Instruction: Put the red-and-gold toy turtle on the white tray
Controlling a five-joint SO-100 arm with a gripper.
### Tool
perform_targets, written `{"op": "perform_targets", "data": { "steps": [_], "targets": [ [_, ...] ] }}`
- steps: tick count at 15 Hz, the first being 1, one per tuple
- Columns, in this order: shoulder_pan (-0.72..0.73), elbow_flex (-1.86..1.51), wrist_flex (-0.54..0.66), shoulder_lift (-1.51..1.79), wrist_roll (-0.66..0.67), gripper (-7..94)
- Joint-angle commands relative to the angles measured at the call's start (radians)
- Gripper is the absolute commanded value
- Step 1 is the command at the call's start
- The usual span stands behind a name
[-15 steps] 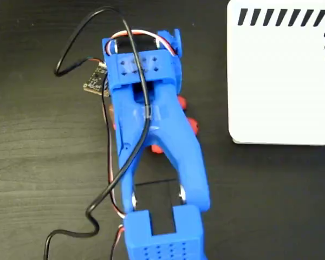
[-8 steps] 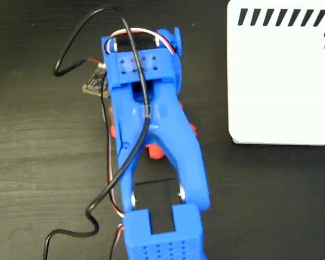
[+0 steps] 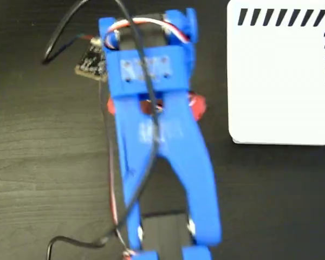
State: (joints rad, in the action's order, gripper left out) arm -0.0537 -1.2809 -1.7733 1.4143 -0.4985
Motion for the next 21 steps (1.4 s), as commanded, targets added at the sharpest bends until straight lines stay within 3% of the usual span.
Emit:
{"op": "perform_targets", "data": {
  "steps": [1,6,12,21],
  "targets": [
    [-0.029,0.057,-0.018,0.124,0.018,0],
    [-0.222,0.089,-0.018,0.176,0.196,0],
    [-0.538,0.377,-0.018,-0.058,0.354,0],
    [-0.569,0.670,-0.018,-0.448,0.339,0]
  ]
}}
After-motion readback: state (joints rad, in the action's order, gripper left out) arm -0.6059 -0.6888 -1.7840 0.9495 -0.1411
